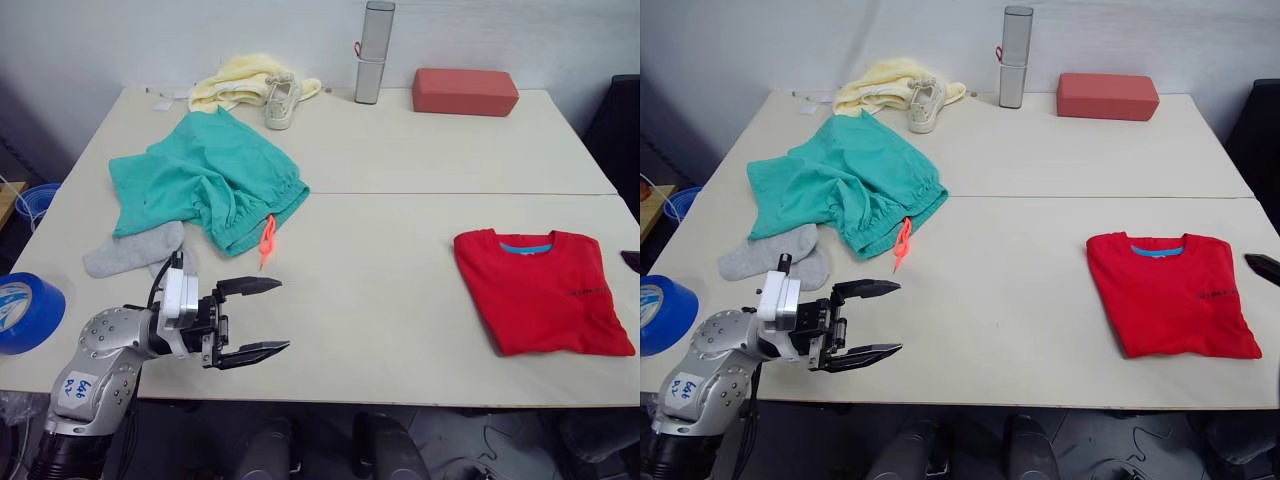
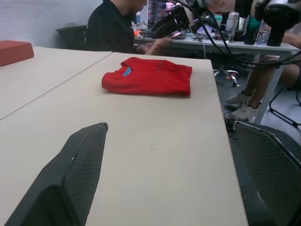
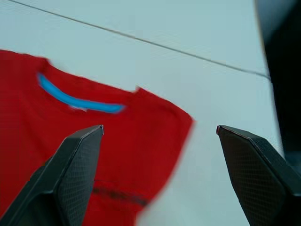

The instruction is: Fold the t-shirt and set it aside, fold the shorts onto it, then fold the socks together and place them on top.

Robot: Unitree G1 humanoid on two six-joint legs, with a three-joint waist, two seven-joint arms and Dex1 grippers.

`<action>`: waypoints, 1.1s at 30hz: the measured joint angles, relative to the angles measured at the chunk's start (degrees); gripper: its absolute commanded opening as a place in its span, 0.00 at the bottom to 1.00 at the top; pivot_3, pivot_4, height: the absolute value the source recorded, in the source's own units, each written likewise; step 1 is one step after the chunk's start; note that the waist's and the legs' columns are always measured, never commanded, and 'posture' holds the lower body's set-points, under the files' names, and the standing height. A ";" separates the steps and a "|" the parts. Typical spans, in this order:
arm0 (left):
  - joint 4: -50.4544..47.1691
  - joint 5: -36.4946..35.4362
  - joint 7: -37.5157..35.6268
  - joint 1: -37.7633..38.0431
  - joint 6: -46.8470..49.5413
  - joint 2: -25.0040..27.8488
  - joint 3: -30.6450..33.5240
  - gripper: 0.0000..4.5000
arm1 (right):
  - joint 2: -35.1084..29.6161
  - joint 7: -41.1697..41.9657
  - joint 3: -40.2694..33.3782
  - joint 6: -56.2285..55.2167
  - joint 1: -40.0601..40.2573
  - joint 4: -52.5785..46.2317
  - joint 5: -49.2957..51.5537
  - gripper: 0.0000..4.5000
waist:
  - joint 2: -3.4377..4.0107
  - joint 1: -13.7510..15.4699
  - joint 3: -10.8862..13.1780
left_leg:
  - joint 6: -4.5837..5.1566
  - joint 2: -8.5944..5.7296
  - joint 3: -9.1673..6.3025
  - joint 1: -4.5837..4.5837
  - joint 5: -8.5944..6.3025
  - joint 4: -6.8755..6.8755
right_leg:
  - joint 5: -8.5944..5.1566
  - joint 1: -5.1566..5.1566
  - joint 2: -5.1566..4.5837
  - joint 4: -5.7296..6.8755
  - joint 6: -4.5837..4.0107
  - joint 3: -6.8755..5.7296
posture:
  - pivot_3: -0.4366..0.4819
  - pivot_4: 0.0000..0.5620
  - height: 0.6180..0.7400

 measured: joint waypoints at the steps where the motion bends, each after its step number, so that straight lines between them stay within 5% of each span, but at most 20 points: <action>1: -0.04 0.00 0.15 0.14 0.00 0.02 0.25 1.00 | 2.34 0.84 0.09 -0.73 0.54 -2.16 0.84 0.87 | 0.02 0.04 0.00 | 0.01 0.00 0.01 -0.01 0.00 0.00 | 0.01 -0.01 0.00 0.01 0.01 0.01 | 0.48 0.27 1.00; 10: 0.94 0.27 1.93 9.51 -0.07 2.94 11.29 1.00 | 13.45 13.58 9.34 -11.16 8.92 -26.82 6.21 0.99 | -0.12 -0.09 0.04 | -0.08 0.08 -0.12 -0.02 -0.07 -0.08 | -0.05 -0.05 0.01 -0.04 -0.08 -0.08 | 0.48 0.27 1.00; 18: 7.07 4.60 6.44 21.88 -6.31 1.56 25.88 1.00 | 21.23 19.66 10.66 -34.22 12.09 -20.77 4.10 0.99 | -0.21 -0.03 0.05 | 0.28 -0.01 -0.10 -0.02 -0.34 -0.11 | -0.02 -0.04 -0.10 -0.22 -0.05 0.01 | 0.48 0.27 1.00; 23: 9.60 4.70 8.71 29.85 -9.58 -1.65 35.43 1.00 | 19.01 22.14 8.73 -39.83 16.80 -12.88 3.48 0.99 | -0.21 -0.05 0.05 | 0.37 0.00 -0.08 -0.02 -0.51 -0.17 | -0.09 -0.04 -0.13 -0.37 -0.17 0.02 | 0.48 0.27 1.00; 27: 11.67 4.69 9.26 32.63 -10.83 -3.40 37.73 1.00 | 18.82 19.89 6.95 -41.63 18.85 -10.48 2.99 0.99 | -0.21 -0.04 0.05 | 0.37 0.03 -0.09 0.01 -0.53 -0.17 | -0.60 -0.05 -0.13 -0.35 -1.10 0.02 | 0.48 0.27 1.00; 33: 13.89 4.64 9.55 32.39 -11.63 -3.65 38.90 1.00 | 19.60 16.29 6.80 -40.92 20.22 -11.75 3.20 0.99 | -0.24 -0.04 0.03 | 0.36 0.06 -0.08 0.06 -0.52 -0.20 | -0.61 0.02 -0.13 -0.29 -1.11 0.03 | 0.48 0.27 1.00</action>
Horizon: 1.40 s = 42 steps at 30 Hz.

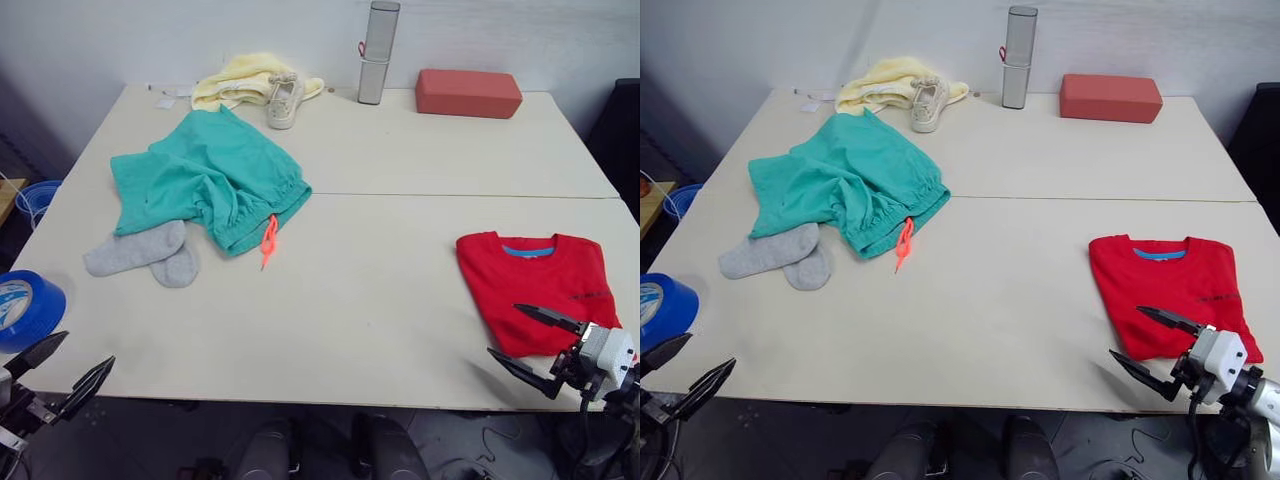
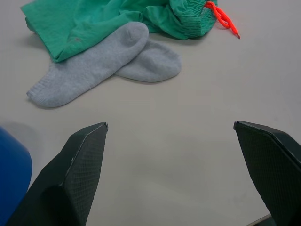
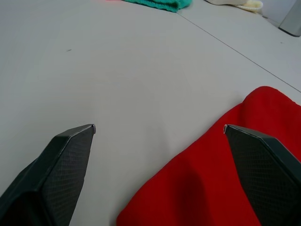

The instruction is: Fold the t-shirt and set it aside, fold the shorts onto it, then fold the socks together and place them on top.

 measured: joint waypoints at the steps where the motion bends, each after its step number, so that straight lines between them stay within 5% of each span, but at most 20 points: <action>1: 0.04 0.00 -0.15 -0.36 -0.02 0.16 -0.09 1.00 | 0.44 -0.82 0.07 0.55 -0.21 -0.54 0.22 0.99 | 0.00 -0.01 0.00 | 0.01 -0.01 -0.06 -0.01 0.00 0.00 | 0.05 0.06 0.00 -0.02 0.10 -0.07 | 0.48 0.27 1.00; 4: 0.43 0.05 -0.63 -1.76 -0.16 1.30 -1.21 1.00 | 0.72 -2.51 0.15 1.36 -0.62 -1.44 0.54 0.99 | 0.02 -0.10 0.00 | 0.05 -0.08 -0.45 -0.01 0.04 0.05 | 0.48 0.30 -0.08 -0.10 0.89 -0.52 | 0.48 0.27 1.00; 16: 9.81 0.83 -2.71 -3.78 -0.51 4.80 -1.56 1.00 | 0.57 1.06 -2.76 -0.66 12.84 -6.31 3.31 0.99 | -0.05 -0.12 -0.04 | -0.12 -0.01 -0.34 -0.03 0.02 -0.16 | 0.31 0.02 -0.02 -0.05 0.63 -0.38 | 0.48 0.27 1.00; 25: 10.97 2.47 -0.28 -10.68 3.63 10.25 -4.09 1.00 | 5.98 -2.99 -1.11 -0.44 12.12 -18.66 7.43 0.99 | -0.19 0.17 -0.14 | -0.24 0.01 -0.24 0.07 0.08 -0.15 | 0.02 0.03 0.00 0.13 0.08 -0.20 | 0.48 0.27 1.00; 33: 11.18 11.59 2.37 -33.38 10.28 19.33 -22.66 1.00 | 7.45 -13.90 7.33 7.68 4.30 -35.19 8.05 0.99 | -0.20 0.33 -0.15 | -0.74 -0.01 -0.20 0.00 0.37 -0.22 | 0.29 -0.20 0.00 0.37 0.55 -0.27 | 0.48 0.27 1.00; 38: 19.34 21.03 -0.27 -48.57 3.73 20.10 -35.59 1.00 | 7.86 -16.74 9.30 8.69 2.70 -36.90 5.98 0.99 | -0.25 -0.13 -0.17 | -0.76 0.03 0.14 -0.02 0.37 -0.27 | 0.30 -0.35 0.06 0.66 0.63 -0.30 | 0.48 0.27 1.00; 42: 35.86 36.66 -0.69 -67.45 -8.29 19.50 -50.43 1.00 | 7.99 -17.22 10.10 8.81 2.09 -36.27 4.91 0.99 | -0.53 0.48 -0.08 | -0.43 0.00 0.28 -0.03 0.56 -0.01 | 0.34 -0.34 0.12 0.84 0.72 -0.64 | 0.48 0.27 1.00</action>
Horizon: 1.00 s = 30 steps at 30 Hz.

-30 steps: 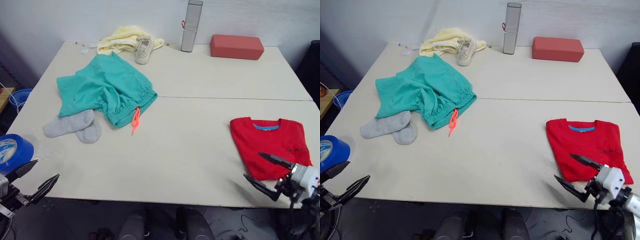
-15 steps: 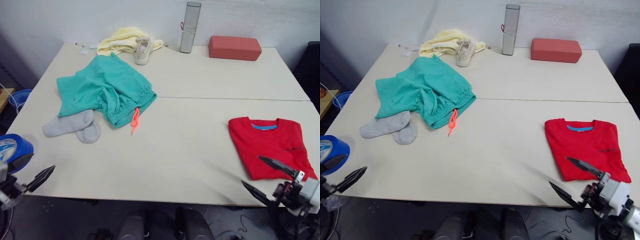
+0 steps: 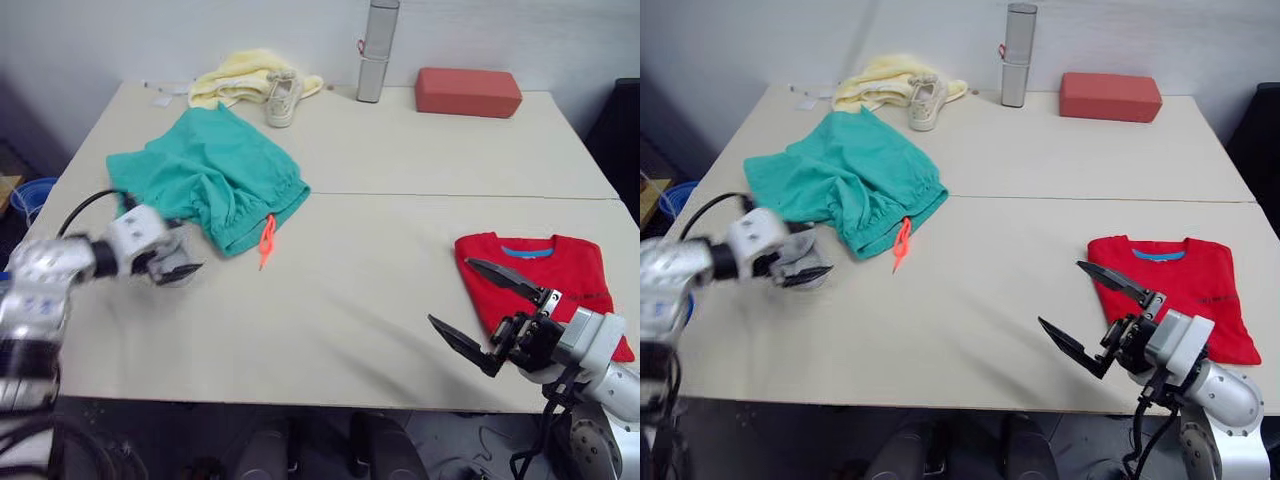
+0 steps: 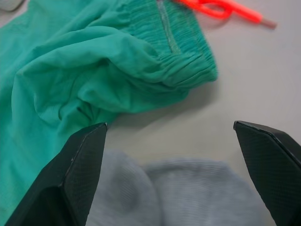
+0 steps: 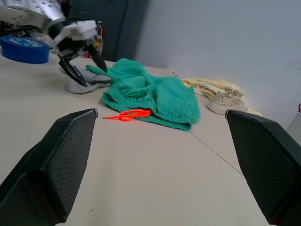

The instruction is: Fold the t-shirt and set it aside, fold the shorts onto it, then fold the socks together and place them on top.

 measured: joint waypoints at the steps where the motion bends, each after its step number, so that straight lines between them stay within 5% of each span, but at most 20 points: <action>1: 4.07 2.96 0.72 -3.41 -3.19 -0.35 -2.21 1.00 | 0.05 -0.25 0.11 0.12 -0.07 0.43 -0.12 0.99 | -0.01 0.14 0.00 | 0.01 -0.01 0.04 0.00 -0.03 0.05 | 0.03 0.00 -0.01 -0.02 0.06 -0.02 | 0.48 0.27 1.00; 11: 27.80 13.61 4.37 -18.87 -20.67 -8.98 -10.48 1.00 | 1.13 -1.26 0.19 -1.60 -3.12 7.09 -1.91 0.99 | -0.16 -0.16 0.06 | 0.42 0.05 0.22 -0.08 -0.17 0.68 | 0.17 -0.06 -0.07 0.20 0.31 0.51 | 0.48 0.27 1.00; 15: 32.36 16.92 7.74 -21.77 -22.88 -10.63 -12.60 0.80 | 1.35 -1.87 0.22 -1.79 -3.61 7.11 -2.58 1.00 | -0.16 0.25 0.06 | 0.54 0.03 0.23 -0.07 -0.46 0.82 | 0.21 -0.04 -0.12 0.29 0.36 0.57 | 0.48 0.27 1.00; 20: 36.20 16.48 6.03 -23.07 -22.49 -12.07 -12.29 0.42 | 1.35 -3.34 0.33 -1.75 -4.93 7.10 -3.52 1.00 | -0.16 0.51 0.06 | 0.51 0.04 0.22 -0.05 -0.47 0.85 | 0.21 -0.04 -0.13 0.34 0.36 0.59 | 0.48 0.27 1.00; 26: 37.04 0.80 -7.80 -22.86 -2.66 -20.99 0.00 0.01 | 1.20 -4.69 0.35 -1.45 -5.95 7.08 -4.53 1.00 | -0.21 1.22 0.09 | 0.61 0.04 -0.02 -0.46 -0.28 1.33 | 0.22 -0.12 -0.15 0.34 0.38 0.36 | 0.48 0.27 1.00; 30: 26.07 -3.31 -12.25 -22.43 3.95 -23.00 1.30 0.01 | 0.09 -4.93 0.29 -1.20 -5.91 7.09 -4.68 1.00 | -0.25 0.91 0.11 | 0.67 0.03 0.11 -1.08 -0.31 1.66 | 0.27 -0.69 -0.12 0.78 0.48 0.40 | 0.48 0.27 1.00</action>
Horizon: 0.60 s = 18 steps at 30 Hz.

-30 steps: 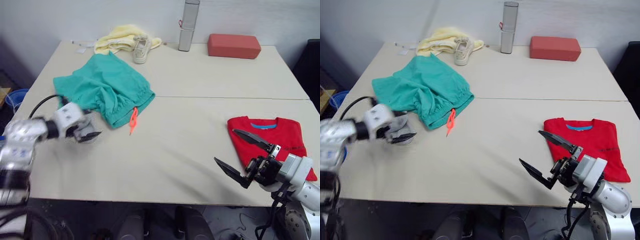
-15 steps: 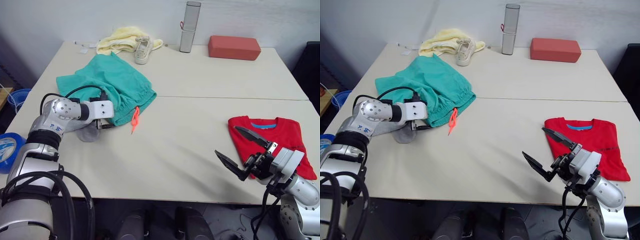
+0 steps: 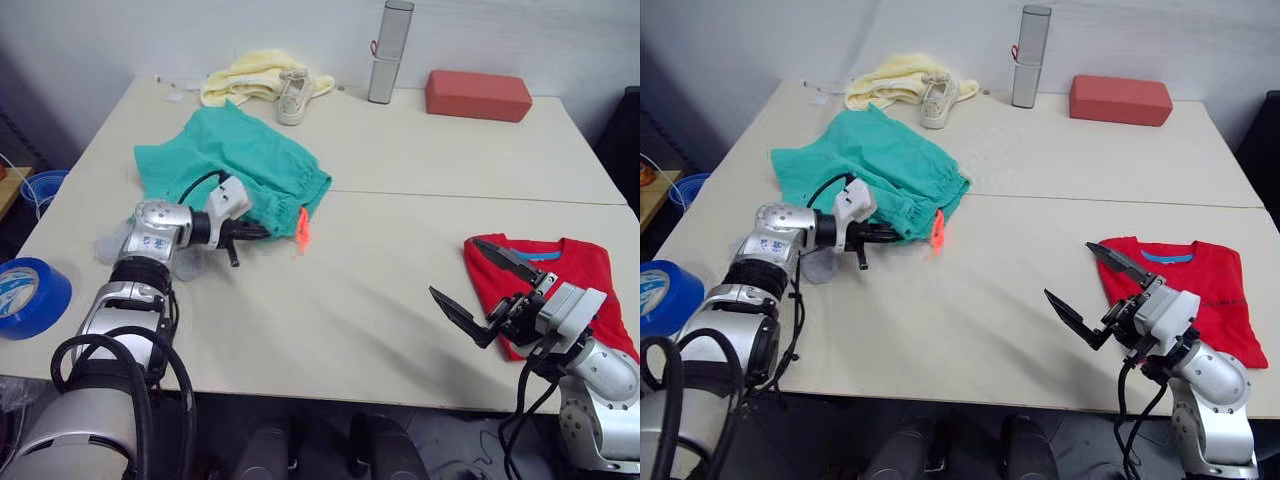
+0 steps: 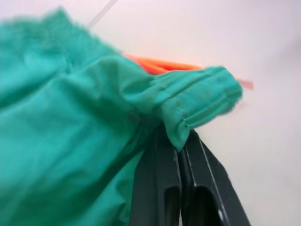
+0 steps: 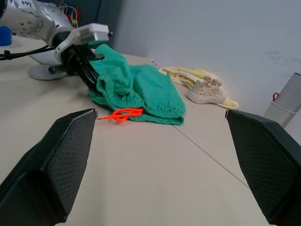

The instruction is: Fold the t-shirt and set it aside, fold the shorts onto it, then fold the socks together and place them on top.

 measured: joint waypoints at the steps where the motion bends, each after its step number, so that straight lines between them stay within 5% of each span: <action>1: -6.14 -1.01 0.03 0.69 3.58 -0.99 -0.01 0.01 | -0.41 -0.01 -0.47 0.13 0.39 -0.02 0.02 1.00 | 0.00 0.00 0.00 | 0.01 0.00 0.05 0.00 0.00 0.02 | 0.00 0.01 0.01 0.00 0.00 -0.01 | 0.48 0.27 1.00; 8: -45.30 -9.72 1.56 11.14 31.67 -9.13 -5.76 0.01 | -3.67 -0.24 -4.51 2.78 3.79 -2.27 0.64 1.00 | 0.04 -0.13 -0.01 | 0.16 0.01 0.11 0.12 -0.03 0.17 | 0.04 0.17 0.05 0.00 0.11 0.19 | 0.48 0.27 1.00; 18: -58.24 -14.88 4.61 20.96 42.44 -17.22 -16.67 0.05 | -6.55 -0.77 -10.07 8.19 10.21 -8.56 2.96 1.00 | 0.10 0.18 -0.04 | 0.10 0.03 0.08 0.23 0.00 0.18 | 0.00 0.17 0.01 -0.06 0.03 0.24 | 0.48 0.27 1.00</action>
